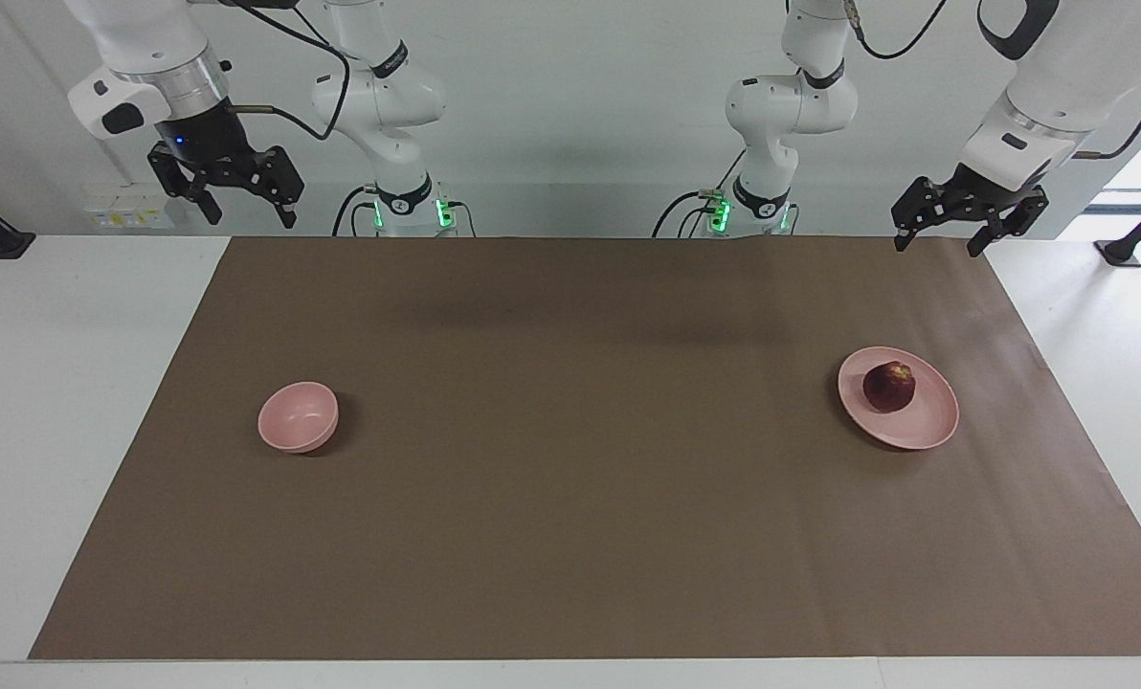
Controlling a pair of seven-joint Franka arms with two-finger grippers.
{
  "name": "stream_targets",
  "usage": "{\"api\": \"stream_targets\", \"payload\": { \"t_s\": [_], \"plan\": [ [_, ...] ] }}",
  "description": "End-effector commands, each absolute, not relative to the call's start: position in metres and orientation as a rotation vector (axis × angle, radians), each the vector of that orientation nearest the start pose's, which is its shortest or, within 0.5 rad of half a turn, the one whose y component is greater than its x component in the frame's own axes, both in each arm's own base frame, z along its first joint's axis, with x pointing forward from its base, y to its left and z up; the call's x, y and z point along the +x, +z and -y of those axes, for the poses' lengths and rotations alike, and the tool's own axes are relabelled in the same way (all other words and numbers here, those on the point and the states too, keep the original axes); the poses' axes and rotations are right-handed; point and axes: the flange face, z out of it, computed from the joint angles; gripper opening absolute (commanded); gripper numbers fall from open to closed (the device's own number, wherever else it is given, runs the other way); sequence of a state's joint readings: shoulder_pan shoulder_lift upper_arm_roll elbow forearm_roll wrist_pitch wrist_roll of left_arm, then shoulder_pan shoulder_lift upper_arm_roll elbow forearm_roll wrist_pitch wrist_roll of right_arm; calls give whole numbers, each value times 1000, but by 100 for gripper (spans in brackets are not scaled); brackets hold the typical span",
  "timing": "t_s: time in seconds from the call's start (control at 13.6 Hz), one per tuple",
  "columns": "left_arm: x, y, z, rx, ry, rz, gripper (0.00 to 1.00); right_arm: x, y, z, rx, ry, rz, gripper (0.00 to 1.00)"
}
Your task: Move apple from plate to bowl
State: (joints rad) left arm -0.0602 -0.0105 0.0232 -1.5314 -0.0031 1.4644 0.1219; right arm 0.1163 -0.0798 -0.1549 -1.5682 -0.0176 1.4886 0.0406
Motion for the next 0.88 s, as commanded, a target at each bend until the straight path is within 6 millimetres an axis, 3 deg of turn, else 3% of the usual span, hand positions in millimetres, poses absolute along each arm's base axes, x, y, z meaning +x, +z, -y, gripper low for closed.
{"api": "stream_targets", "payload": {
  "t_s": [0.0,0.44,0.81],
  "plan": [
    [536,638,17,-3134,106,-272,100,513,662,28,-3135,0,-128,100],
    [530,634,8,-3137,113,-246,100,514,662,28,-3135,-3,-135,100],
    [529,609,-1,-3139,62,-229,100,515,662,28,-3135,-5,-135,100]
  ]
}}
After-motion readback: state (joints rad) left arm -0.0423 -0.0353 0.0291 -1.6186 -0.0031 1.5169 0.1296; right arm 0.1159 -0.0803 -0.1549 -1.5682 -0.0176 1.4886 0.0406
